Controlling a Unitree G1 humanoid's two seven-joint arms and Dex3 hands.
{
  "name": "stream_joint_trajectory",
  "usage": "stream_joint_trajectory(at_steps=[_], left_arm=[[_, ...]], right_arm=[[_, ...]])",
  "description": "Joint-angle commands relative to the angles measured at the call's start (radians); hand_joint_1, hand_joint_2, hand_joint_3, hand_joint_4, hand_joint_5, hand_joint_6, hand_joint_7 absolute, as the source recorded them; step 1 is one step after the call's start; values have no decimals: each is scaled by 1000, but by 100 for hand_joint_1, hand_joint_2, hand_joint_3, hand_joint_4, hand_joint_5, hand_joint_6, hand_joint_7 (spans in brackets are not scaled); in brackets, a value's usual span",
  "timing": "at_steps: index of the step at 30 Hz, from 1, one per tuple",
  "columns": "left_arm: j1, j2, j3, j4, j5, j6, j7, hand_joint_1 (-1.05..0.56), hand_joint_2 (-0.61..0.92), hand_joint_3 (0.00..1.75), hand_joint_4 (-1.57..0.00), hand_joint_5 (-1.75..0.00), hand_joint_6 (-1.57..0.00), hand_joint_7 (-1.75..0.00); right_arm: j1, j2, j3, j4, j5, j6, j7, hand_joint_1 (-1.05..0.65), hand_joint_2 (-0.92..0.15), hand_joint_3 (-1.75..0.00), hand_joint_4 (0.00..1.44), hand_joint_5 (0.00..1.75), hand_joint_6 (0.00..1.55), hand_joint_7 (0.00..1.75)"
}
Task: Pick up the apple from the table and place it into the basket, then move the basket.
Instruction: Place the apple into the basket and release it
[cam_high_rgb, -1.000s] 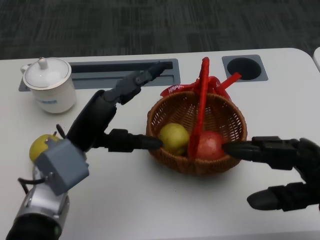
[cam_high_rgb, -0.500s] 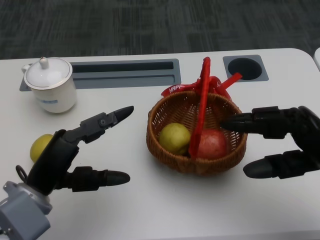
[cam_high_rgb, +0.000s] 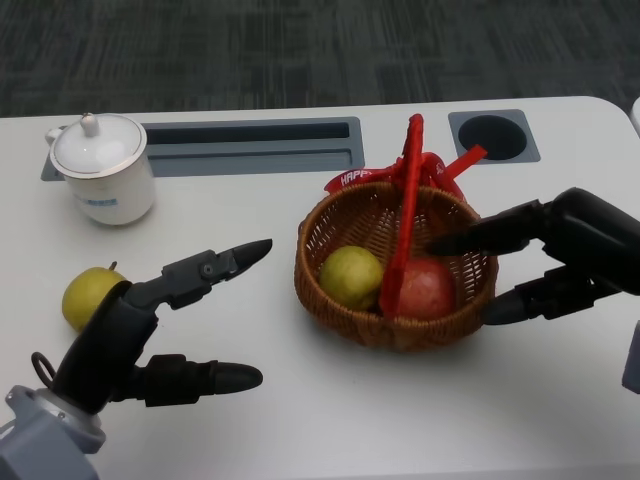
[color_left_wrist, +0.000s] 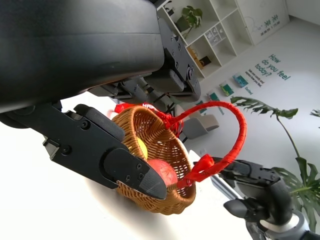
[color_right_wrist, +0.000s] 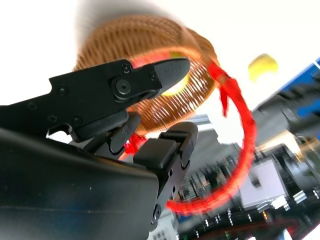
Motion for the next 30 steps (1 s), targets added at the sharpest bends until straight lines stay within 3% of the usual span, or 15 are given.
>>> stream_joint_trajectory(at_steps=[1, 7, 16, 30], left_arm=[[7, 4, 0, -16, -21, 3, -2, -42, 78, 0, -54, -2, -56, -1], [3, -1, -3, -18, -27, 4, -3, -44, 79, 0, -57, -3, -57, -1], [0, -16, -11, -25, -25, 6, 5, -43, 79, 0, -60, -2, -58, 0], [39, -58, -13, -92, -19, 11, 36, -41, 79, 0, -63, -2, -59, 0]], right_arm=[[-51, -45, 55, 33, -89, 18, -79, -71, -92, -4, 79, 1, 70, 1], [-100, -79, 155, 58, -192, -15, -152, -70, -91, -1, 83, 2, 74, 1], [-88, -93, 253, 23, -191, -103, -96, -70, -91, 0, 86, 2, 75, 1], [-172, -74, 348, 60, -172, -104, 52, -73, -90, -1, 91, 2, 79, 1]])
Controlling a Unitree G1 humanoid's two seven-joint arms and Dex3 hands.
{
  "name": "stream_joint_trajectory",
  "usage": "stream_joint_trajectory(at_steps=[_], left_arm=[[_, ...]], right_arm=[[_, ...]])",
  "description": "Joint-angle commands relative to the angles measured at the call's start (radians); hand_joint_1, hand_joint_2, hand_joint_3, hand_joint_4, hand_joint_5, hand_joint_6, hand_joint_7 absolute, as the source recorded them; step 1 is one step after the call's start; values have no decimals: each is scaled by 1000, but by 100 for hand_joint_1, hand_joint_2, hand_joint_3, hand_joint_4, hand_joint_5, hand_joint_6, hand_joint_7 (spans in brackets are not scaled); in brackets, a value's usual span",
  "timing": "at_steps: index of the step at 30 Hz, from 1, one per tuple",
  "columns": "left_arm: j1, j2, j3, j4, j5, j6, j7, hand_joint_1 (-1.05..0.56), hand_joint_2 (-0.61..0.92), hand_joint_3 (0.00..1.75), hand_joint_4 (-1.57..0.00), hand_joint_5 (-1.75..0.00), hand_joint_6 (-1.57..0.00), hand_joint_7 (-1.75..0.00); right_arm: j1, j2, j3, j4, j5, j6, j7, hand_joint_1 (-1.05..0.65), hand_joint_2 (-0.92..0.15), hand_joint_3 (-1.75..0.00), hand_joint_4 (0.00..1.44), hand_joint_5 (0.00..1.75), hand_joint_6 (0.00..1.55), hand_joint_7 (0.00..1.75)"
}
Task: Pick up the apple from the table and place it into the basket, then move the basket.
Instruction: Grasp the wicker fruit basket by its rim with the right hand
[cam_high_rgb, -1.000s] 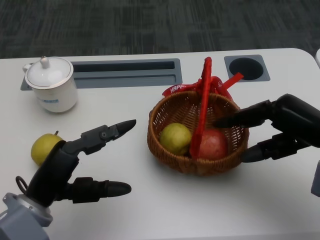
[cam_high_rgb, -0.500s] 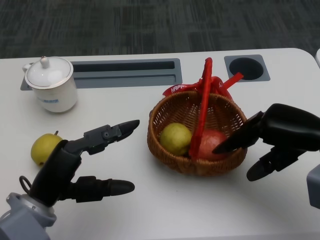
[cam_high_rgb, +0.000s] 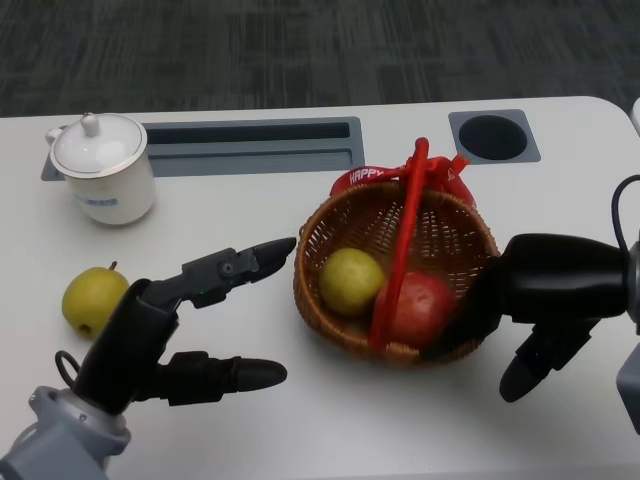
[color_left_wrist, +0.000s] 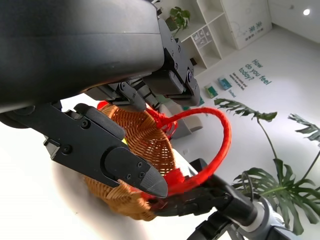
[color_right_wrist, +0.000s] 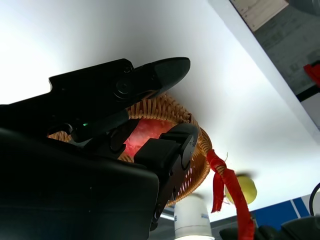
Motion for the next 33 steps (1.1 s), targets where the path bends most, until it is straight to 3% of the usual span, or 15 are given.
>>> stream_joint_trajectory(at_steps=[1, 6, 19, 27, 33], left_arm=[[26, -7, 11, -28, 2, -4, 32, -40, 79, 0, -64, -2, -59, -1], [47, -27, 17, -47, 14, -22, 66, -38, 78, 0, -66, -2, -61, -1], [67, -50, 10, -48, 7, -59, 83, -32, 76, 0, -67, -2, -63, -1], [95, -64, 9, -82, 22, -64, 97, -32, 77, 0, -69, -2, -64, -1], [121, -68, 18, -113, 54, -70, 131, -32, 76, 0, -71, -2, -65, -1]], right_arm=[[-40, 5, 11, 38, 15, 36, 56, -73, -91, -1, 90, 1, 79, 0], [-82, 31, -1, 92, 68, 100, 123, -72, -91, 0, 89, 0, 77, 0], [-126, 63, -81, 161, 158, 238, 174, -69, -89, 0, 85, 0, 74, 0], [-124, 93, -76, 177, 163, 278, 224, -69, -89, 0, 88, 1, 75, 1], [-131, 94, -21, 165, 86, 234, 162, -70, -90, -1, 89, 1, 76, 1]])
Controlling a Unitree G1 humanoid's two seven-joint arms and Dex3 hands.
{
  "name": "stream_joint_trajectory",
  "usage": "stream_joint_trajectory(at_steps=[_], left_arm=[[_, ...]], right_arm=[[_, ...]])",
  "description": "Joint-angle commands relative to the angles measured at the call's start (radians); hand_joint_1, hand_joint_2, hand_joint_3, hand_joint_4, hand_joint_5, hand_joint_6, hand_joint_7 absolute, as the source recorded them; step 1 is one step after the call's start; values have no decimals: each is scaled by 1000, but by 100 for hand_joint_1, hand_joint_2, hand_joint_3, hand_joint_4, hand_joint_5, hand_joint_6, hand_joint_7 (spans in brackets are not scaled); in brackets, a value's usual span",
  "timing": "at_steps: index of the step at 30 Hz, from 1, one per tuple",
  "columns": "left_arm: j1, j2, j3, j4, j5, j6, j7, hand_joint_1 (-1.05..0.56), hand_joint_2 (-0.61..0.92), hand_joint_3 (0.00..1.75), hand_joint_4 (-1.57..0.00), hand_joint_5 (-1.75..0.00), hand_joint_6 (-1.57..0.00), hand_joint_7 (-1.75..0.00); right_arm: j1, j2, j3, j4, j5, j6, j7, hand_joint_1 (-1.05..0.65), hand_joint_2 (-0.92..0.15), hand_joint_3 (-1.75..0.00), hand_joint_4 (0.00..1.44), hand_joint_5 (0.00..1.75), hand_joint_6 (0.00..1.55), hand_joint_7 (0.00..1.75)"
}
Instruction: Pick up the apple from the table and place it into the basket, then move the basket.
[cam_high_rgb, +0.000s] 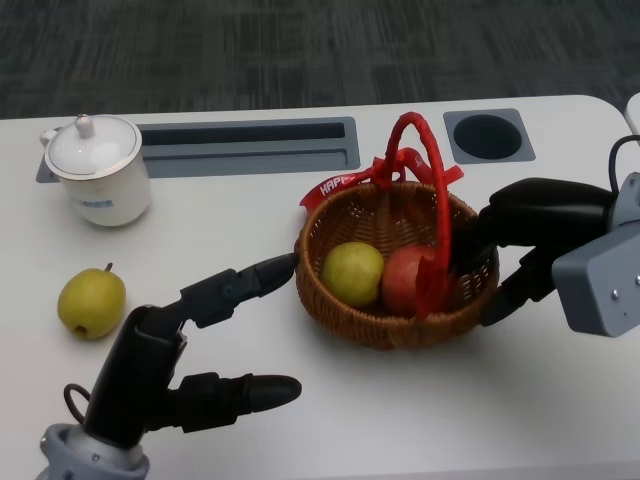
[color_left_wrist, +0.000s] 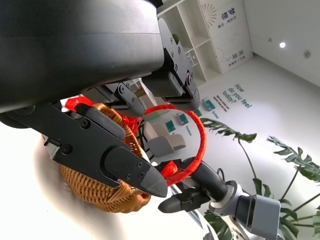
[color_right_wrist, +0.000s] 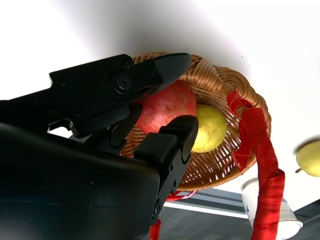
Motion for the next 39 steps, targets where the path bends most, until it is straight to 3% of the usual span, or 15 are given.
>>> stream_joint_trajectory(at_steps=[1, 5, 10, 16, 20, 27, 32, 36, 39], left_arm=[[28, 5, 17, -41, 16, 1, 33, -33, 76, 0, -71, -2, -65, -1], [36, 3, 16, -64, 24, 14, 50, -31, 75, 0, -71, -2, -66, -1], [29, -3, 18, -67, 40, 10, 71, -30, 75, 0, -73, -2, -67, -1], [25, -9, 19, -67, 37, 6, 86, -30, 75, 0, -75, -3, -68, -1], [20, -17, 23, -58, 40, -11, 101, -30, 75, 0, -76, -3, -69, -1], [32, -24, 30, -68, 40, -19, 119, -31, 76, 0, -77, -3, -70, -1], [37, -25, 36, -65, 43, -35, 128, -31, 76, 0, -77, -3, -71, -1], [36, -27, 39, -61, 44, -52, 131, -30, 76, 0, -78, -3, -71, -1], [40, -29, 42, -66, 48, -59, 135, -31, 76, 0, -79, -3, -71, -1]], right_arm=[[-3, 7, 42, -1, -61, -37, -34, -70, -90, -1, 89, 1, 77, 1], [-17, -4, 94, -11, -144, -78, -116, -71, -90, -1, 91, 2, 80, 1], [-57, -23, 215, -37, -332, -101, -297, -70, -88, 0, 93, 2, 84, 2], [-108, -11, 321, -36, -478, -9, -447, -73, -86, 0, 90, 1, 78, 0], [-123, 1, 351, -33, -516, 61, -528, -57, -84, 0, 85, 0, 69, 1], [-121, 17, 317, -14, -473, 90, -601, -19, -88, -1, 107, 11, 83, 6], [-113, 34, 265, 13, -404, 126, -567, -21, -90, -1, 113, 20, 86, 4], [-102, 36, 241, 22, -370, 138, -546, -25, -92, -2, 97, 63, 87, 1], [-94, 38, 237, 26, -361, 140, -541, -26, -92, -5, 87, 76, 86, 0]])
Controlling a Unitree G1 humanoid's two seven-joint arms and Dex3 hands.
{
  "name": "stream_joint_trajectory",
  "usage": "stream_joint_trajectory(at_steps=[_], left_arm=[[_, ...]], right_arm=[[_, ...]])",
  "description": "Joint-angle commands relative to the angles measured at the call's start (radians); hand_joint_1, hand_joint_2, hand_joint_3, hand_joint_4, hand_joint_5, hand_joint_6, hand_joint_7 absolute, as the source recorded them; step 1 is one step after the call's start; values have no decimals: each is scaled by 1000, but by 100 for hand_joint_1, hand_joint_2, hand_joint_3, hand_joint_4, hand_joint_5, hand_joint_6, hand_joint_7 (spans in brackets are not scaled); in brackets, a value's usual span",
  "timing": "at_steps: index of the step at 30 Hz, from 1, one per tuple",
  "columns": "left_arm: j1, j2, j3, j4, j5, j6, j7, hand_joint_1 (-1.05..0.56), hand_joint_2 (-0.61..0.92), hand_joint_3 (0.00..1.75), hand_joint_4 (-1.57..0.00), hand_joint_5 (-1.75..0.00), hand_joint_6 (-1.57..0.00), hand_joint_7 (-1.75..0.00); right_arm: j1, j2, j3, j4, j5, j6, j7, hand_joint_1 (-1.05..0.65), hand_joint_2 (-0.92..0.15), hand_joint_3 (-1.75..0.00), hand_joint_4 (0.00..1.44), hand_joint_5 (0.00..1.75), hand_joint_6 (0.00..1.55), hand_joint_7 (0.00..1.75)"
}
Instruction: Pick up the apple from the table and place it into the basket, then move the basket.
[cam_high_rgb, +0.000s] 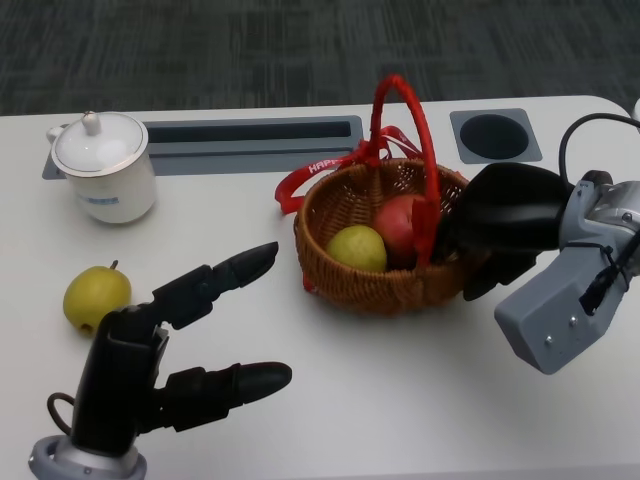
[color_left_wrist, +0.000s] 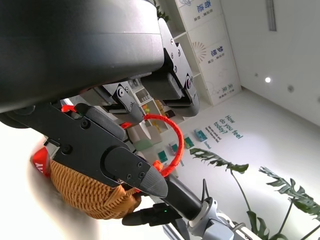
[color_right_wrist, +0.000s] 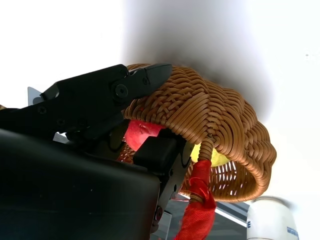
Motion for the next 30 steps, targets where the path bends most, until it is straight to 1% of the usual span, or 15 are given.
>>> stream_joint_trajectory(at_steps=[1, 5, 6, 9, 10, 12, 13, 14, 15, 20, 22, 24, 26, 30], left_arm=[[7, 4, 13, -6, 6, -14, 22, -31, 76, 0, -79, -3, -71, -1], [26, 5, 20, -28, 14, -15, 31, -31, 75, 0, -79, -3, -72, -1], [31, 6, 21, -32, 16, -19, 33, -31, 75, 0, -79, -3, -72, -1], [50, 10, 26, -41, 16, -32, 36, -30, 75, 0, -80, -3, -73, -1], [58, 11, 27, -43, 13, -36, 35, -30, 75, 0, -80, -3, -73, -1], [75, 17, 30, -47, 4, -49, 31, -28, 74, 0, -80, -3, -72, -1], [83, 21, 32, -48, 1, -60, 30, -28, 74, 0, -81, -3, -73, -1], [91, 26, 36, -48, 0, -73, 29, -27, 74, 0, -81, -3, -73, -1], [99, 30, 39, -49, -1, -87, 27, -27, 74, 0, -82, -3, -73, -1], [163, 61, 41, -78, -31, -135, 12, -29, 74, 0, -83, -3, -75, -1], [199, 74, 48, -97, -37, -155, 12, -30, 74, 0, -84, -3, -76, -2], [242, 87, 51, -121, -47, -175, 12, -30, 74, 0, -85, -3, -77, -2], [291, 99, 48, -156, -62, -183, 9, -30, 74, 0, -85, -3, -77, -2], [404, 102, 53, -245, -69, -177, 16, -29, 73, 0, -87, -4, -79, -2]], right_arm=[[9, -2, -18, 12, 28, 10, 9, -28, -92, -7, 86, 76, 86, 0], [23, 16, -28, 21, 47, 28, 23, -38, -92, -19, 86, 75, 87, 1], [27, 23, -32, 26, 52, 39, 29, -40, -92, -20, 86, 71, 88, 1], [32, 55, -44, 48, 63, 103, 47, -36, -92, -19, 92, 61, 90, 1], [33, 67, -49, 57, 67, 134, 51, -33, -92, -18, 94, 67, 91, 1], [32, 91, -61, 73, 79, 202, 54, -30, -92, -15, 94, 87, 93, 1], [30, 102, -69, 80, 86, 236, 54, -30, -92, -13, 94, 95, 94, 1], [29, 112, -77, 86, 94, 270, 54, -29, -92, -12, 94, 94, 95, 1], [28, 120, -85, 92, 101, 302, 54, -29, -92, -10, 95, 91, 96, 1], [20, 150, -122, 111, 126, 461, 65, -28, -92, -8, 96, 52, 96, 0], [12, 153, -133, 115, 129, 520, 64, -27, -92, -9, 95, 36, 94, 0], [3, 149, -150, 118, 137, 565, 57, -26, -92, -7, 97, 21, 94, 0], [-6, 143, -168, 120, 146, 600, 54, -26, -92, -4, 100, 13, 95, 1], [-26, 124, -197, 122, 151, 652, 41, -25, -92, -2, 101, 8, 95, 1]])
